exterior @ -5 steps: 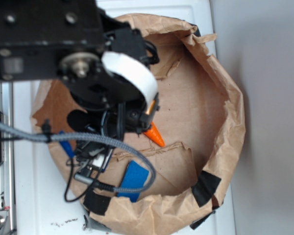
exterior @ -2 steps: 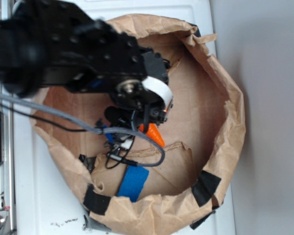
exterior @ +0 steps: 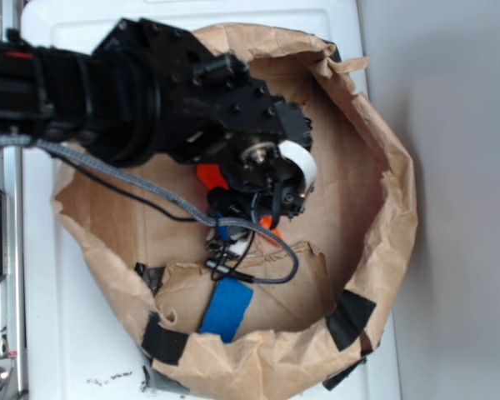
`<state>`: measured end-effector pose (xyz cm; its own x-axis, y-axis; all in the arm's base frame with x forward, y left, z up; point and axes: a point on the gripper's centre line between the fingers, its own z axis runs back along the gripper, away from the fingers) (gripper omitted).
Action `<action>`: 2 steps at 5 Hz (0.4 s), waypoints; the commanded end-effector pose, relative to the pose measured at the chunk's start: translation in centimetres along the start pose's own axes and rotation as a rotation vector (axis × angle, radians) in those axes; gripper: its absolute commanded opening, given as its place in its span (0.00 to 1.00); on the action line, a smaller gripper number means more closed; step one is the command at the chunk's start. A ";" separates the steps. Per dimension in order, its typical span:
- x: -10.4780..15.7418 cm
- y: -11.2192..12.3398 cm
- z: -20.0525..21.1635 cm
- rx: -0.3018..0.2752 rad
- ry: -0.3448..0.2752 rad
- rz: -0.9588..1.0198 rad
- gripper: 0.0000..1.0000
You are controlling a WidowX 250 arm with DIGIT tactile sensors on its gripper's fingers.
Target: Grab the carrot.
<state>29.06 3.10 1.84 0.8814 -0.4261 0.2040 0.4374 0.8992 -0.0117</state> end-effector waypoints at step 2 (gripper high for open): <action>2.0 -1.1 5.8 -0.110 -0.017 0.005 0.00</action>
<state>28.22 1.41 5.68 0.8896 -0.4299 0.1543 0.4526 0.8750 -0.1716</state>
